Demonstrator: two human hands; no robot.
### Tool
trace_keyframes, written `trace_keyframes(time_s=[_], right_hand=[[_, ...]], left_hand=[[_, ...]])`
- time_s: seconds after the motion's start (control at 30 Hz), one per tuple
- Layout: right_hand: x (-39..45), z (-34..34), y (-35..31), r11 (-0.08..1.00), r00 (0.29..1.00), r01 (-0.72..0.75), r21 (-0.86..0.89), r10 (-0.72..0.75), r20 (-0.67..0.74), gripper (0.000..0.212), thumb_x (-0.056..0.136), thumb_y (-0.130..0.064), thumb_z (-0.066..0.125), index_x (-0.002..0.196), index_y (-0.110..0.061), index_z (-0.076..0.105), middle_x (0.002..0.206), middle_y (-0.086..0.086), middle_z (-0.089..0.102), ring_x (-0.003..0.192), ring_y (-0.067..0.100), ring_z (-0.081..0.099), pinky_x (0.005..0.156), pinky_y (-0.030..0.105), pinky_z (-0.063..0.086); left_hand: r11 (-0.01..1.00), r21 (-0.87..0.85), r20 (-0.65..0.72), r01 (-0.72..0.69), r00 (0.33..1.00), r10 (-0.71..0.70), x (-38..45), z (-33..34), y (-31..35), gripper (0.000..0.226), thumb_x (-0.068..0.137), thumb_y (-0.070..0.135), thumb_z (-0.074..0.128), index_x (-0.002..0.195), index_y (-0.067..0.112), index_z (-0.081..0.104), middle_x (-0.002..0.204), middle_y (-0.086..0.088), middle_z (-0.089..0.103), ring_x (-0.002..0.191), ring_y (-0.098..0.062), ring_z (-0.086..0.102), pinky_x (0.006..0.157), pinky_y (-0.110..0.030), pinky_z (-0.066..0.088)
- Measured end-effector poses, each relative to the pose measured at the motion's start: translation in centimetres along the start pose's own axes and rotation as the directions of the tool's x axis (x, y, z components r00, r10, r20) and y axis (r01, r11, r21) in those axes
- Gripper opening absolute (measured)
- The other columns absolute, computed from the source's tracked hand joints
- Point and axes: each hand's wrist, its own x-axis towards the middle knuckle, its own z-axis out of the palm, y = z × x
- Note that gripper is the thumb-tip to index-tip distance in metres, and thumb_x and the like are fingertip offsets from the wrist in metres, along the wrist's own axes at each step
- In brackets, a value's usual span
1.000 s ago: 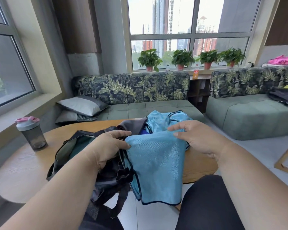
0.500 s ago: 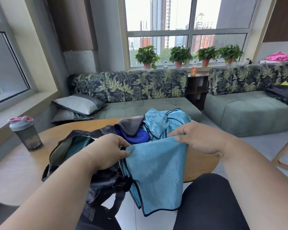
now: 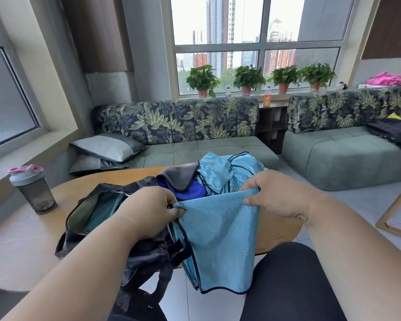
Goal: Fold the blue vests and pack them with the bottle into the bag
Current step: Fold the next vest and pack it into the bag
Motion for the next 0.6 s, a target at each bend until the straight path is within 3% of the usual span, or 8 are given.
trace_keyframes(time_s=[0.1, 0.23, 0.33, 0.4, 0.5, 0.6], right_hand=[[0.5, -0.2, 0.3, 0.997, 1.0, -0.017, -0.081, 0.015, -0.025, 0.012, 0.093, -0.039, 0.075, 0.086, -0.031, 0.079, 0.084, -0.007, 0.076, 0.082, 0.016, 0.071, 0.08, 0.035, 0.057], [2.0, -0.9, 0.3, 0.991, 0.996, -0.054, -0.126, 0.044, -0.083, 0.023, 0.094, -0.043, 0.073, 0.078, -0.027, 0.074, 0.069, -0.006, 0.069, 0.062, 0.016, 0.062, 0.064, 0.031, 0.05], [3.7, -2.6, -0.9, 0.993, 0.986, -0.039, -0.107, 0.02, -0.168, 0.031, 0.099, -0.03, 0.07, 0.073, -0.013, 0.068, 0.06, -0.001, 0.055, 0.049, 0.009, 0.046, 0.053, 0.028, 0.038], [4.8, -4.5, -1.9, 1.0, 0.959, -0.018, -0.01, 0.015, -0.284, 0.024, 0.1, -0.025, 0.069, 0.08, -0.012, 0.074, 0.063, 0.002, 0.061, 0.055, 0.016, 0.052, 0.056, 0.029, 0.04], [6.0, -7.4, -3.2, 0.996, 0.88, 0.071, 0.05, -0.039, -0.473, 0.018, 0.101, -0.025, 0.067, 0.091, -0.017, 0.08, 0.081, 0.005, 0.073, 0.074, 0.022, 0.066, 0.06, 0.025, 0.045], [6.2, -8.5, -3.8, 0.981, 0.798, 0.173, 0.088, -0.088, -0.596, 0.015, 0.1, -0.027, 0.068, 0.092, -0.022, 0.08, 0.083, -0.005, 0.074, 0.068, 0.004, 0.063, 0.051, 0.015, 0.042]], left_hand=[[0.999, 0.048, 0.027, -0.023, 0.999, 0.021, 0.7, 0.1, -0.1, 0.03, 0.096, 0.059, 0.065, 0.09, 0.03, 0.069, 0.07, 0.011, 0.061, 0.065, -0.005, 0.053, 0.056, -0.029, 0.037], [0.997, 0.067, 0.023, -0.05, 0.999, 0.048, 3.1, -0.4, -0.3, 0.027, 0.098, 0.057, 0.063, 0.092, 0.031, 0.069, 0.073, 0.01, 0.062, 0.068, -0.007, 0.054, 0.057, -0.03, 0.038], [0.998, 0.052, -0.088, -0.039, 0.995, 0.043, 6.3, -1.7, -0.2, 0.024, 0.097, 0.053, 0.066, 0.088, 0.031, 0.069, 0.07, 0.008, 0.063, 0.067, -0.015, 0.061, 0.054, -0.029, 0.038], [0.998, 0.013, -0.21, -0.056, 0.976, 0.058, 8.4, -3.2, 0.4, 0.023, 0.097, 0.051, 0.069, 0.085, 0.031, 0.067, 0.069, 0.008, 0.062, 0.063, -0.017, 0.062, 0.051, -0.028, 0.035], [0.991, -0.06, -0.479, -0.118, 0.874, 0.075, 10.7, -5.9, 1.3, 0.018, 0.098, 0.046, 0.069, 0.094, 0.029, 0.073, 0.086, 0.006, 0.061, 0.074, -0.021, 0.059, 0.059, -0.031, 0.036], [0.981, -0.106, -0.659, -0.164, 0.75, 0.054, 11.5, -6.9, 1.5, 0.016, 0.097, 0.043, 0.07, 0.1, 0.028, 0.075, 0.094, 0.007, 0.058, 0.092, -0.025, 0.058, 0.074, -0.036, 0.044]])
